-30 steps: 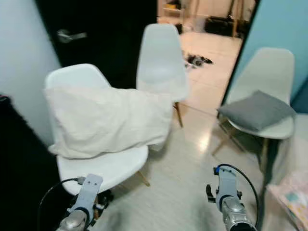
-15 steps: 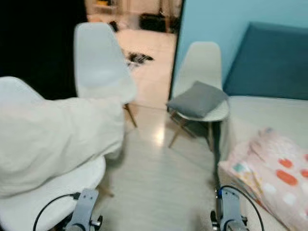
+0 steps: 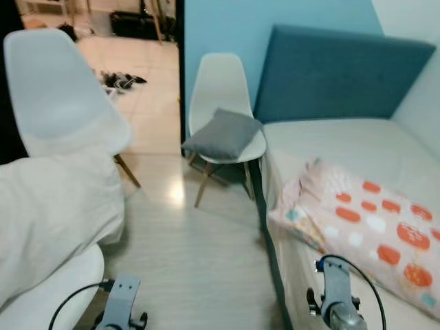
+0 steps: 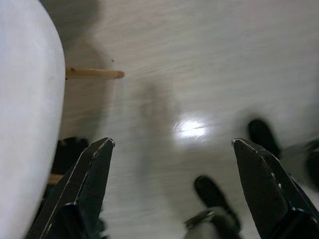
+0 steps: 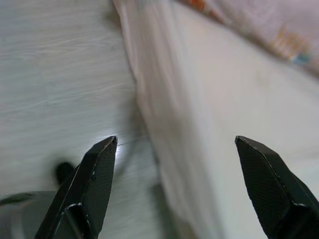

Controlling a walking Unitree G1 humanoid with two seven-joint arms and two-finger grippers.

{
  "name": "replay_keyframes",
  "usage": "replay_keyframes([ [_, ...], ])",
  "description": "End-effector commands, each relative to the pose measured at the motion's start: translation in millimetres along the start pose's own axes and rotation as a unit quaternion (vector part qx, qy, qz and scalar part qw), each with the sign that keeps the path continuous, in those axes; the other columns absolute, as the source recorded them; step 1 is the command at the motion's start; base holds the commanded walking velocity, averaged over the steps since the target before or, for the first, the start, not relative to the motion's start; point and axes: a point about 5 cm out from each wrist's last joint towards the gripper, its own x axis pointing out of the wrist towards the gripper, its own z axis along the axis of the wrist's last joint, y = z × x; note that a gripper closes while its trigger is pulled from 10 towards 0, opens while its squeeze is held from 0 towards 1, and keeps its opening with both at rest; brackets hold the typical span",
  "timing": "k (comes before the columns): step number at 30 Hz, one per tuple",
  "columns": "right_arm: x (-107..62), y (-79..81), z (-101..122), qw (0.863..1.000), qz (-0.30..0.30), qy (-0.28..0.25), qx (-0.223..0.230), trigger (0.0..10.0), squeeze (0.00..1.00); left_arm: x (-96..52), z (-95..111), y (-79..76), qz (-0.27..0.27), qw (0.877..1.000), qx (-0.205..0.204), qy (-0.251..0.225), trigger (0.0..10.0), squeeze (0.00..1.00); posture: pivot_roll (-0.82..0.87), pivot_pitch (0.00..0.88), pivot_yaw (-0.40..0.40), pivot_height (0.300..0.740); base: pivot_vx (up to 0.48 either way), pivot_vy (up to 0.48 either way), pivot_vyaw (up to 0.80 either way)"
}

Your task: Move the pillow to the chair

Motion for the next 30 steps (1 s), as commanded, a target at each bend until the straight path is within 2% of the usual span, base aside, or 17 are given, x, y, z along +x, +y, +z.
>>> replay_keyframes([
  [1, -0.6, -6.4, 0, 1.000, -0.010, -0.005, 0.017, 10.0, 0.00, -0.3, -1, -4.9, -0.011, 1.000, 0.006, 0.005, 10.0, 0.00, -0.33, 0.100, -0.043, 0.740, 0.000, 0.000, -0.76],
  [5, 0.5, -3.7, 7, 0.999, -0.011, -0.020, 0.038, 10.0, 0.00, -0.5, -1, -9.4, -0.021, 1.000, 0.015, 0.008, 10.0, 0.00, -0.33, 0.103, -0.021, 0.740, 0.000, 0.000, -0.76],
  [12, 2.1, 8.8, 14, 0.998, 0.002, -0.038, 0.052, 10.0, 0.00, -2.9, -8, -14.4, -0.037, 0.999, 0.031, 0.017, 10.0, 0.00, -0.34, 0.109, 0.002, 0.740, 0.000, 0.000, 0.00],
  [21, 2.8, 15.5, 16, 0.997, 0.012, -0.041, 0.058, 10.0, 0.00, -5.2, -17, -12.8, -0.038, 0.998, 0.024, 0.035, 10.0, 0.00, -0.35, 0.104, 0.029, 0.740, 0.000, 0.000, -0.09],
  [30, 2.8, 16.8, 14, 0.997, 0.009, -0.037, 0.069, 10.0, 0.00, 1.2, 3, -9.1, -0.042, 0.999, 0.019, 0.005, 10.0, 0.00, -0.35, 0.100, 0.040, 0.740, 0.000, 0.000, -0.80],
])
